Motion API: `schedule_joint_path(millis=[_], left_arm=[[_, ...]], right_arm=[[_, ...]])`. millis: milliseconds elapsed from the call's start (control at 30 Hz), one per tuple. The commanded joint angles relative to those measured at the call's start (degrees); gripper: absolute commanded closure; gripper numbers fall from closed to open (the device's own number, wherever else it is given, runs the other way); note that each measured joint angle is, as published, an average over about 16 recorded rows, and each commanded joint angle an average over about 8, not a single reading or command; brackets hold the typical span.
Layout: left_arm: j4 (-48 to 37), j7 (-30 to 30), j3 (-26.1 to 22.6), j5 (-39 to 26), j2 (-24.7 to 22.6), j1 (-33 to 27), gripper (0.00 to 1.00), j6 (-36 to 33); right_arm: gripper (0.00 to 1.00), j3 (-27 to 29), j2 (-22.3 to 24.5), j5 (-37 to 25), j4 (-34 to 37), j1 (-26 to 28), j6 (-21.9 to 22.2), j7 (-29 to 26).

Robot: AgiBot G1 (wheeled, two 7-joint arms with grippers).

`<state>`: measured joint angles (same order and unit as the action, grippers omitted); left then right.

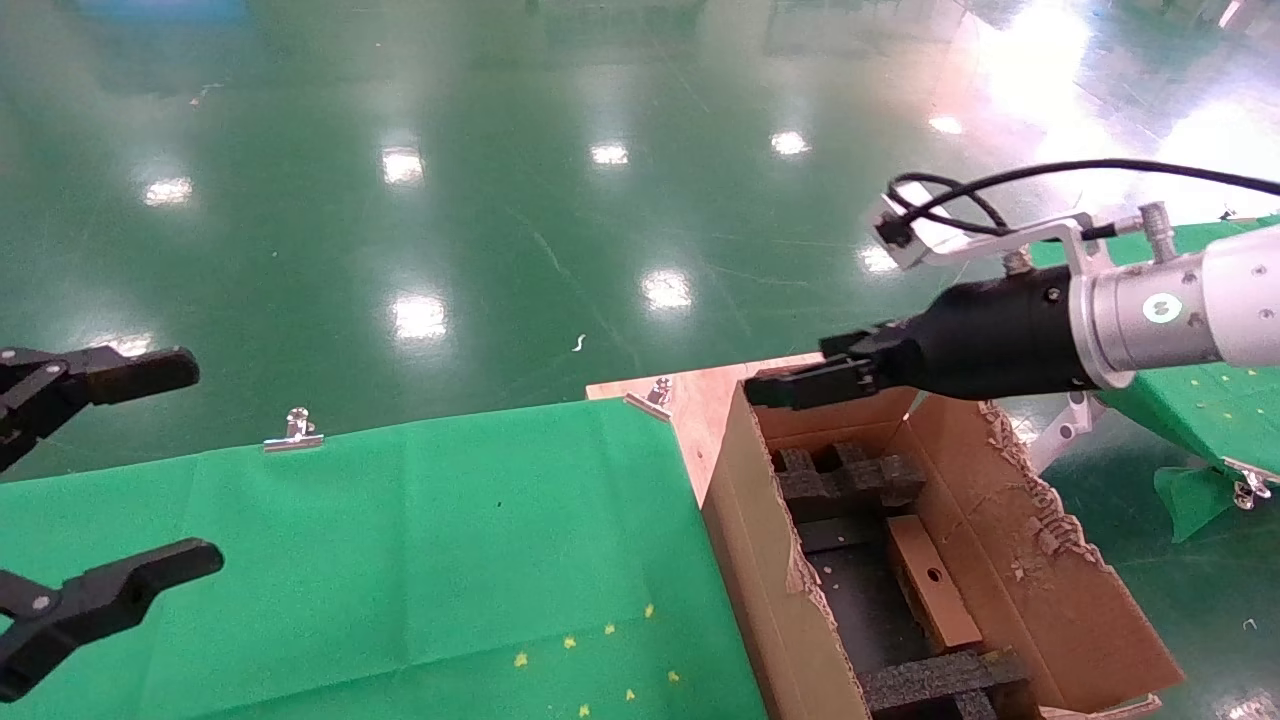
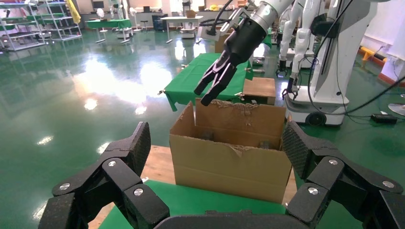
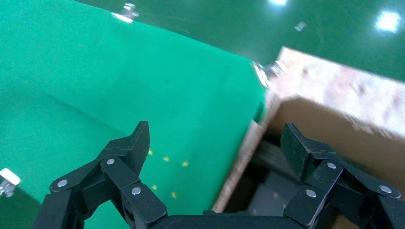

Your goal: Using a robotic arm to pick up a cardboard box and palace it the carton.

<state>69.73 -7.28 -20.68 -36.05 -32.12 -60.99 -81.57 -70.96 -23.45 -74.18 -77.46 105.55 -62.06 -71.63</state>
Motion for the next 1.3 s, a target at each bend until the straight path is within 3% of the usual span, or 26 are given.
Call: schedule_joint_path(millis=[33, 1300], left_arm=[[0.0, 0.0, 0.0, 0.0, 0.0, 0.0, 0.00, 0.0], [0.0, 0.0, 0.0, 0.0, 0.0, 0.0, 0.00, 0.0]], right_arm=[[0.00, 2.1, -0.5, 1.3, 0.2, -1.7, -0.9, 2.4], [0.00, 42.8, -9.0, 25.2, 3.0, -34.3, -18.4, 47.5]])
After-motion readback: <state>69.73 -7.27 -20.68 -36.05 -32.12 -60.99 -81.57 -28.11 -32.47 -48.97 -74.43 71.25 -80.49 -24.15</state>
